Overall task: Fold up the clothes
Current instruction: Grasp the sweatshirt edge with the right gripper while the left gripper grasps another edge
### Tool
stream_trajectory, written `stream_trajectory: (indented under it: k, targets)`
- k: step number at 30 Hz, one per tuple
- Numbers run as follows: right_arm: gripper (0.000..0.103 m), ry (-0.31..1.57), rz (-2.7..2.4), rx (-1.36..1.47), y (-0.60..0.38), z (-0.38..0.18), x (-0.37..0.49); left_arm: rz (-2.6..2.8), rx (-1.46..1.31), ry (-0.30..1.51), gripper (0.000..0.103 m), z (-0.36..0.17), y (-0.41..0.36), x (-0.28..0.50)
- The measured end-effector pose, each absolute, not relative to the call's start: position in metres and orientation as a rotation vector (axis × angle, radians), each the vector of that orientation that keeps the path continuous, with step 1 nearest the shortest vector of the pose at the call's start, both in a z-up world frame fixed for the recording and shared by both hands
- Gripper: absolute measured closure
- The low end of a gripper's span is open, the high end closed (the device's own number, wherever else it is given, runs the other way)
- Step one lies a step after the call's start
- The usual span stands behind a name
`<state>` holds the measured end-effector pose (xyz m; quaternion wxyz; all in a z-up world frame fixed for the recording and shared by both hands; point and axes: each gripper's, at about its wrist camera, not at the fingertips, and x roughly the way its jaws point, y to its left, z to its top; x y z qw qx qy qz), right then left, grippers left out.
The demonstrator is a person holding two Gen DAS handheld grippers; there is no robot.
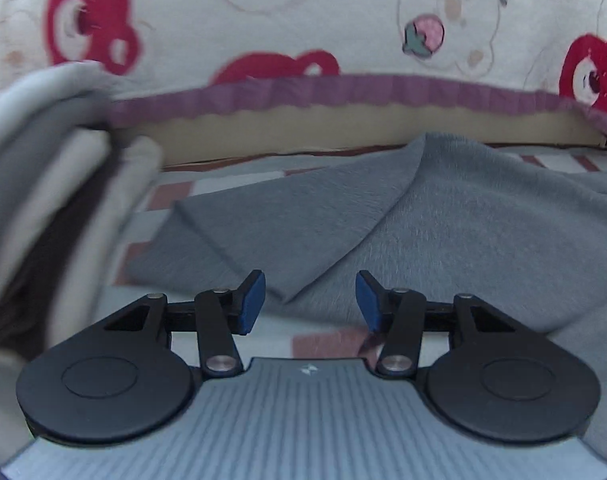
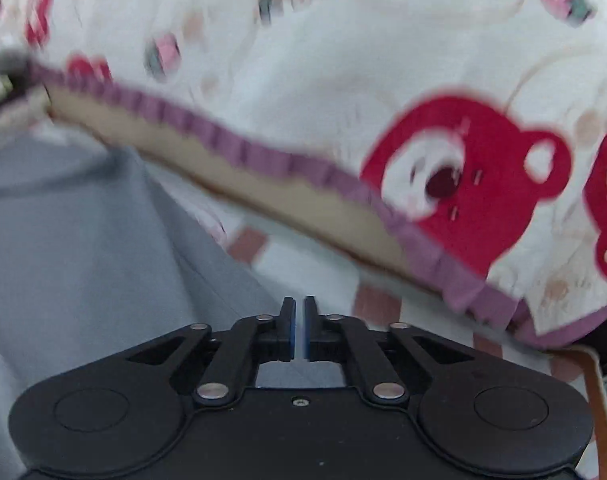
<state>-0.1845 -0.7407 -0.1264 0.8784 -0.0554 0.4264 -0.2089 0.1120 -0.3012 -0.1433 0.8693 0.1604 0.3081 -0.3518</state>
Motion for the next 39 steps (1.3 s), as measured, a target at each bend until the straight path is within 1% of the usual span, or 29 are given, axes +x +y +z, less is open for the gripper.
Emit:
stream_trajectory:
  k: [1, 3, 5, 7, 8, 11, 13, 16, 19, 20, 22, 26, 27, 28, 29, 30, 31, 34, 37, 39]
  targets:
    - [0.092, 0.933, -0.436, -0.134, -0.746, -0.141, -0.182, -0.743, 0.348, 0.649, 0.054, -0.149, -0.312, 0.121]
    - [0.092, 1.017, -0.446, -0.205, -0.753, -0.165, -0.183, -0.762, 0.382, 0.652, 0.054, -0.159, -0.331, 0.138]
    - [0.085, 1.024, -0.496, -0.097, -0.772, -0.166, -0.203, -0.784, 0.41, 0.648, 0.054, -0.166, -0.346, 0.152]
    - [0.056, 1.016, -0.551, 0.042, -0.792, -0.164, -0.226, -0.805, 0.419, 0.654, 0.054, -0.173, -0.357, 0.165]
    - [0.051, 1.011, -0.578, 0.111, -0.802, -0.162, -0.238, -0.818, 0.416, 0.66, 0.054, -0.176, -0.362, 0.17]
    - [0.048, 0.989, -0.656, 0.32, -0.832, -0.158, -0.272, -0.86, 0.419, 0.691, 0.054, -0.186, -0.375, 0.184]
    - [0.037, 0.97, -0.685, 0.499, -0.852, -0.157, -0.295, -0.878, 0.425, 0.703, 0.053, -0.191, -0.38, 0.189]
    - [0.033, 0.923, -0.709, 0.731, -0.867, -0.169, -0.32, -0.903, 0.433, 0.722, 0.051, -0.199, -0.388, 0.195]
    - [0.032, 0.893, -0.732, 0.864, -0.867, -0.188, -0.336, -0.911, 0.428, 0.729, 0.047, -0.201, -0.39, 0.199]
    - [0.032, 0.906, -0.732, 0.869, -0.866, -0.195, -0.336, -0.914, 0.427, 0.73, 0.047, -0.201, -0.391, 0.201]
    - [0.032, 0.958, -0.695, 0.76, -0.857, -0.204, -0.326, -0.919, 0.423, 0.734, 0.047, -0.202, -0.392, 0.204]
    - [0.032, 0.976, -0.624, 0.36, -0.821, -0.203, -0.295, -0.93, 0.416, 0.741, 0.046, -0.205, -0.394, 0.211]
    - [0.034, 0.991, -0.617, 0.281, -0.812, -0.207, -0.287, -0.933, 0.414, 0.742, 0.045, -0.205, -0.394, 0.213]
    - [0.057, 1.011, -0.616, 0.21, -0.803, -0.212, -0.28, -0.939, 0.42, 0.743, 0.043, -0.207, -0.397, 0.214]
    - [0.069, 1.031, -0.613, 0.139, -0.794, -0.217, -0.272, -0.951, 0.421, 0.741, 0.043, -0.208, -0.4, 0.215]
    - [0.084, 1.049, -0.611, 0.068, -0.785, -0.222, -0.264, -0.963, 0.414, 0.739, 0.039, -0.209, -0.403, 0.216]
    - [0.096, 1.055, -0.621, -0.015, -0.774, -0.223, -0.259, -0.967, 0.403, 0.741, 0.032, -0.21, -0.405, 0.218]
    - [0.098, 0.962, -0.74, -0.138, -0.757, -0.212, -0.258, -0.967, 0.375, 0.761, 0.028, -0.209, -0.412, 0.222]
    - [0.098, 0.817, -0.889, -0.134, -0.763, -0.187, -0.273, -0.978, 0.395, 0.754, 0.024, -0.207, -0.419, 0.219]
    - [0.098, 0.773, -0.947, -0.107, -0.774, -0.177, -0.282, -0.988, 0.444, 0.732, 0.024, -0.206, -0.424, 0.214]
